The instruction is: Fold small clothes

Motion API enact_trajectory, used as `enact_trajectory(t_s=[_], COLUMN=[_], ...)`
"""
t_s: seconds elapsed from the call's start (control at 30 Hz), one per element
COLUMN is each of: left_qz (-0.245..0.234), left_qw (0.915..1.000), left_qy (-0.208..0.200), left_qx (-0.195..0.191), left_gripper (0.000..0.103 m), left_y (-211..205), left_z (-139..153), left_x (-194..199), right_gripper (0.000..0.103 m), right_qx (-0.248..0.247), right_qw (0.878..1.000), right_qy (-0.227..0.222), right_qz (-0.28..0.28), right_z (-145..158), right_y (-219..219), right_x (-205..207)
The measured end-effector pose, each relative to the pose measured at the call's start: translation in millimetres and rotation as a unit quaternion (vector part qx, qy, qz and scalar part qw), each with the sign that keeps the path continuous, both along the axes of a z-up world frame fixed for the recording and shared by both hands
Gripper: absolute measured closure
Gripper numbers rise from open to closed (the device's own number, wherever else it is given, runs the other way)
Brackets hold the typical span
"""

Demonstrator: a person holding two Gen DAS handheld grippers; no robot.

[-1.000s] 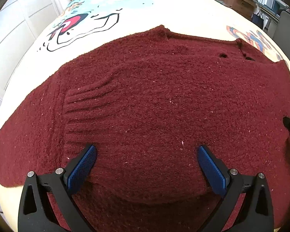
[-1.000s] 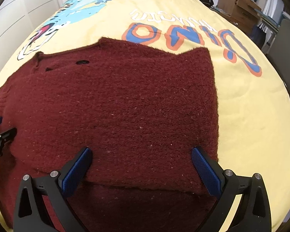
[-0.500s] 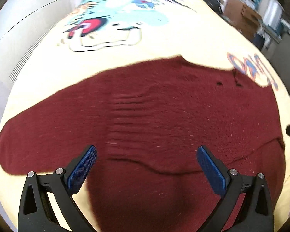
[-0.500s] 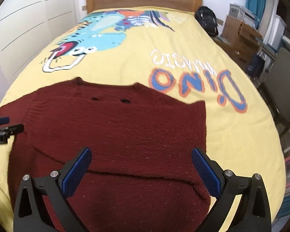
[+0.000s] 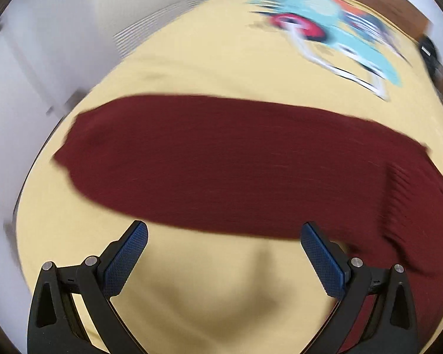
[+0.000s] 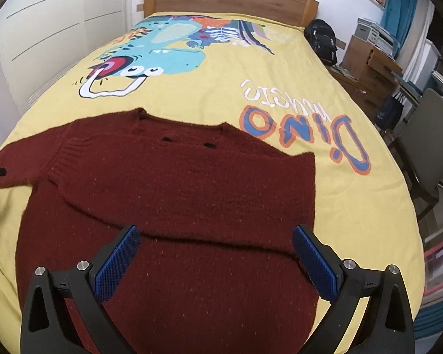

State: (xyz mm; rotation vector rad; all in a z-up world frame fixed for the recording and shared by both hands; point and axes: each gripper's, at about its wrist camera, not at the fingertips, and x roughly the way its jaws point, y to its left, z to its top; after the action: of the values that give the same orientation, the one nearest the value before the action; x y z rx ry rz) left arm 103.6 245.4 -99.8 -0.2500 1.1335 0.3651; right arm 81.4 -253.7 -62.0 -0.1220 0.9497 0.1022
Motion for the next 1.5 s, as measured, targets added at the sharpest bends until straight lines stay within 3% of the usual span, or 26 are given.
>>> enact_trajectory(t_s=[0.17, 0.27, 0.53, 0.57, 0.6, 0.67, 0.73, 0.8, 1.0, 1.13, 1.3, 1.5], left_qz=[0.114, 0.152, 0.195, 0.195, 0.194, 0.181, 0.162, 0.131, 0.049, -0.019, -0.107, -0.204], left_qw=[0.9932, 0.9874, 0.9771, 0.9767, 0.9765, 0.9783, 0.9812, 0.9865, 0.9981, 0.9993, 0.9925, 0.9754], left_qy=[-0.005, -0.006, 0.008, 0.006, 0.004, 0.001, -0.005, -0.004, -0.017, -0.032, -0.059, -0.079], left_qx=[-0.024, -0.043, -0.084, -0.089, -0.094, -0.101, -0.104, -0.099, -0.034, -0.002, -0.012, -0.022], left_gripper=[0.001, 0.001, 0.002, 0.004, 0.015, 0.035, 0.070, 0.092, 0.094, 0.095, 0.095, 0.096], left_y=[67.3, 93.6, 123.7, 128.8, 132.5, 135.9, 134.1, 129.4, 88.7, 37.6, -43.7, -147.7], left_z=[-10.1, -18.3, -36.2, -37.3, -38.0, -39.8, -38.3, -31.2, 14.7, 47.8, 78.3, 98.6], left_x=[-15.1, -15.7, -5.6, -6.4, -5.5, -0.9, 2.1, 6.9, 10.2, 13.6, 17.7, 36.6], right_gripper=[0.000, 0.000, 0.000, 0.000, 0.000, 0.000, 0.000, 0.000, 0.000, 0.000, 0.000, 0.000], right_qx=[0.002, 0.005, 0.009, 0.011, 0.015, 0.022, 0.028, 0.033, 0.037, 0.037, 0.042, 0.052], right_qw=[1.000, 0.999, 0.997, 0.997, 0.997, 0.996, 0.996, 0.995, 0.994, 0.993, 0.993, 0.993], right_qy=[0.020, 0.030, 0.039, 0.040, 0.040, 0.042, 0.044, 0.048, 0.060, 0.060, 0.054, 0.052], right_qz=[-0.020, -0.034, -0.058, -0.062, -0.065, -0.069, -0.075, -0.076, -0.085, -0.093, -0.095, -0.095], right_z=[-11.5, -16.6, -21.7, -22.2, -22.6, -23.2, -24.4, -25.3, -26.6, -23.6, -16.7, -12.4], right_y=[-7.0, -12.1, -28.5, -30.7, -33.2, -36.7, -40.4, -43.7, -54.6, -62.8, -69.6, -78.2], right_x=[-0.5, 1.3, 2.2, 2.7, 2.7, 3.0, 3.8, 4.5, 8.9, 13.5, 16.6, 21.1])
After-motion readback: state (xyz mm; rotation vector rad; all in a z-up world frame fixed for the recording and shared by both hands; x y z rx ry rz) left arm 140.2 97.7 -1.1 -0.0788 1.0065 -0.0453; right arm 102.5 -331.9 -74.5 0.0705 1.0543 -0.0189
